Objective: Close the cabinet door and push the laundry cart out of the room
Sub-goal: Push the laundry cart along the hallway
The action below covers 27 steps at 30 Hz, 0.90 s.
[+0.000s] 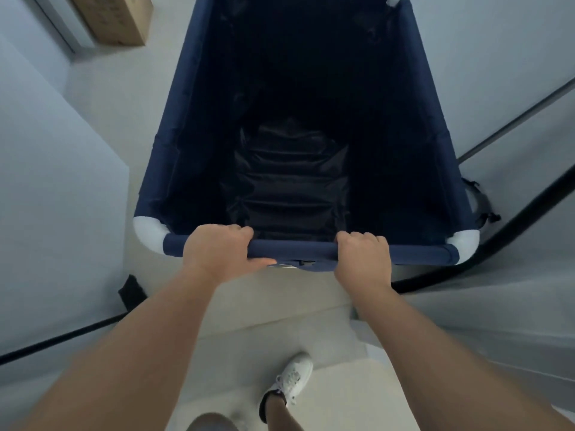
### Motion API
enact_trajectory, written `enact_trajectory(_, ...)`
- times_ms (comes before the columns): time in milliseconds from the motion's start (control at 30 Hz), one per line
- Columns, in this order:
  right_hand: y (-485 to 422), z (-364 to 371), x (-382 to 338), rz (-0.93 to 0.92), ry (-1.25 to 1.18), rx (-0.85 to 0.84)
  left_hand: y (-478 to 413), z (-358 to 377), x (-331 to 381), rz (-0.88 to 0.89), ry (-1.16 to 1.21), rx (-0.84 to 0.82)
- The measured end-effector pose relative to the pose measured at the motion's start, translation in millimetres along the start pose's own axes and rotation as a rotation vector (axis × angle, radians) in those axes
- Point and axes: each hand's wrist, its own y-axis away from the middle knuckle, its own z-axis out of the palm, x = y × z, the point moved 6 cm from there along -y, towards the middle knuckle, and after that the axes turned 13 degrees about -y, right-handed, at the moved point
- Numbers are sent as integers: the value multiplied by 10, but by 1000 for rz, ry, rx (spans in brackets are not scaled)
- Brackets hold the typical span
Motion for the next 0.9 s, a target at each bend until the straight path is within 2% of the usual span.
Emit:
enact_trajectory(333,-982,-178,-53,69,-30,19,-1087,72,-429,70,13,84)
enact_trajectory(900,-2781,-472,30,239,-53,20,-3143,344,-1081,193,37,67)
